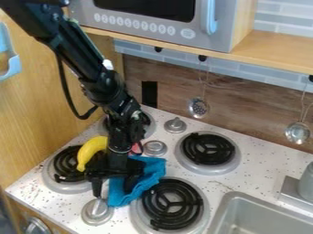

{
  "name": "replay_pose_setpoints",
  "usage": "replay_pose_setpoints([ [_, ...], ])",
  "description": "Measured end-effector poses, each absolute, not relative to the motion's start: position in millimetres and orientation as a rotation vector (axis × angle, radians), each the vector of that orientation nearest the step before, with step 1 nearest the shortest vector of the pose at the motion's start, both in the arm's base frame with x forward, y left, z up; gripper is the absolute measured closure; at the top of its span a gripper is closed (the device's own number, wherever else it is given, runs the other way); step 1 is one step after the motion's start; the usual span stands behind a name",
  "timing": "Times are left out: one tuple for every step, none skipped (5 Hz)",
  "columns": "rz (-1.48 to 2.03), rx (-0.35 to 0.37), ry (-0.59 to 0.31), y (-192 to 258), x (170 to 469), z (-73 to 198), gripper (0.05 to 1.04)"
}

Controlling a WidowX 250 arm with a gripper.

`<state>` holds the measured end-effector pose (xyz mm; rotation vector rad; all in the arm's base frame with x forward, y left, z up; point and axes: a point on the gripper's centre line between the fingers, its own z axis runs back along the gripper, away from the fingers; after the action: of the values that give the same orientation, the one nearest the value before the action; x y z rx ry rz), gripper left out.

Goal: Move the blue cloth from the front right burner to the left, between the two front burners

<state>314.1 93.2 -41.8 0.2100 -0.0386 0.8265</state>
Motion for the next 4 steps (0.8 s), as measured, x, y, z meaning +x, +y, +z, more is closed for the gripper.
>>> replay_pose_setpoints([
  [0.832, 0.213, -0.021, 94.6, 304.4, -42.7, 0.083],
  [0.824, 0.207, -0.002, 94.9, 295.8, -40.2, 0.083],
  [0.820, 0.193, 0.002, 91.5, 290.3, -31.8, 0.083],
  [0.813, 0.179, 0.008, 87.0, 284.2, -25.8, 0.083],
])
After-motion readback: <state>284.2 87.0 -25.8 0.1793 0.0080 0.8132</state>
